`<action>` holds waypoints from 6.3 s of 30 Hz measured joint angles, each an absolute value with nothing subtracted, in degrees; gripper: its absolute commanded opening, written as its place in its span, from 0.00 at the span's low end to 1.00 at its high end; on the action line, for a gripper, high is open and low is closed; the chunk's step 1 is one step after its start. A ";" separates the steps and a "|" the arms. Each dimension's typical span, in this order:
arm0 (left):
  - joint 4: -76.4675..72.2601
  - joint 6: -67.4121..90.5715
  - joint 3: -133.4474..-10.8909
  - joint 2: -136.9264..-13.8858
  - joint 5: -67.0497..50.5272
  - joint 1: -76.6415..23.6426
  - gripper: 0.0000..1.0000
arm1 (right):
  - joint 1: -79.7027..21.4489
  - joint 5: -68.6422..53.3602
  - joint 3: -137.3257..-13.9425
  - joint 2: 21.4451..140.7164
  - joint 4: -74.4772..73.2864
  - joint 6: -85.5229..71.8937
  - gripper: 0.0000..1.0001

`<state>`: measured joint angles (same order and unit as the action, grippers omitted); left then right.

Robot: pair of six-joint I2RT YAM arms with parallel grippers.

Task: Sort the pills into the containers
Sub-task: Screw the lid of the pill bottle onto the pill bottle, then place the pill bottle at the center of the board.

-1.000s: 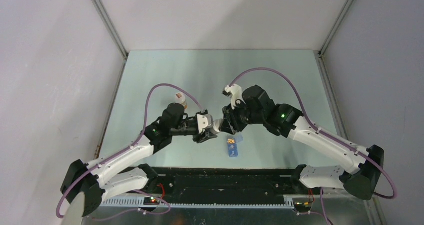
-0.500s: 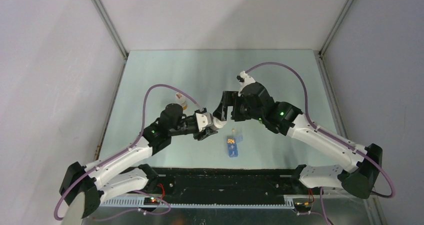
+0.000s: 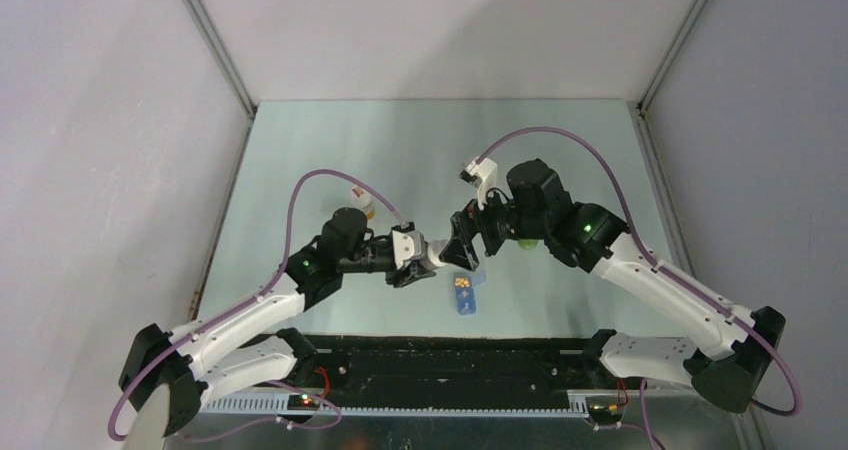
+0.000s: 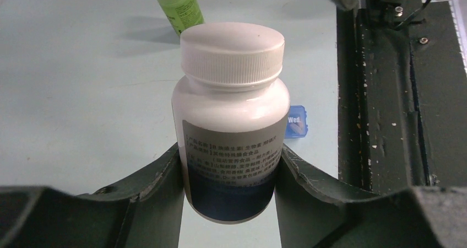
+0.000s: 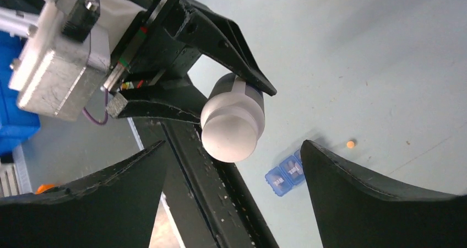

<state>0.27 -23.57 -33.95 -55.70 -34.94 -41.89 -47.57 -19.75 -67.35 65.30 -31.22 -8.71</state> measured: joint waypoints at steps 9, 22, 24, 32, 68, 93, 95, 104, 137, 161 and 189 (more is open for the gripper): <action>0.64 -23.64 -33.95 -55.70 -38.13 -41.89 0.00 | -47.68 -24.38 -67.64 68.45 -34.26 0.78 0.83; 0.34 -23.46 -33.98 -55.66 -36.97 -41.82 0.00 | -49.43 -21.54 -68.14 69.36 -32.93 -5.91 0.40; 0.03 -23.40 -33.98 -55.40 -35.73 -41.80 0.00 | -49.82 -19.03 -68.14 69.36 -32.23 -10.35 0.36; -2.04 -22.39 -33.98 -54.96 -29.50 -41.43 0.00 | -54.85 3.29 -65.32 67.83 -25.71 -36.86 0.87; -0.12 -22.37 -35.00 -55.72 -43.27 -41.87 0.00 | -50.35 -22.11 -62.39 63.07 -28.77 8.19 0.73; -1.23 -18.81 -35.92 -56.45 -30.57 -41.52 0.00 | -54.41 3.03 -63.42 67.37 -20.75 -38.74 0.85; -1.78 -19.07 -35.88 -56.31 -29.76 -41.67 0.00 | -54.22 3.97 -63.42 67.26 -19.11 -40.03 0.91; -2.02 -19.64 -35.86 -56.23 -29.19 -41.78 0.00 | -49.28 -5.98 -63.33 60.60 -20.36 -23.94 0.83; 4.03 -23.00 -36.14 -56.97 -38.17 -41.85 0.00 | -47.20 -23.44 -67.00 67.64 -31.75 1.37 0.77; 4.38 -22.63 -36.10 -56.80 -31.22 -41.82 0.00 | -53.39 -10.68 -67.22 69.97 -27.35 -14.63 0.00; -2.44 -20.88 -32.97 -53.01 -21.65 -41.82 0.40 | -57.71 3.29 -67.42 76.25 -22.74 -30.68 0.35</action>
<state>-2.44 -20.88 -32.97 -53.01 -21.65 -41.82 -57.71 3.29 -67.42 76.25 -22.74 -30.68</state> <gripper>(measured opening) 0.560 0.529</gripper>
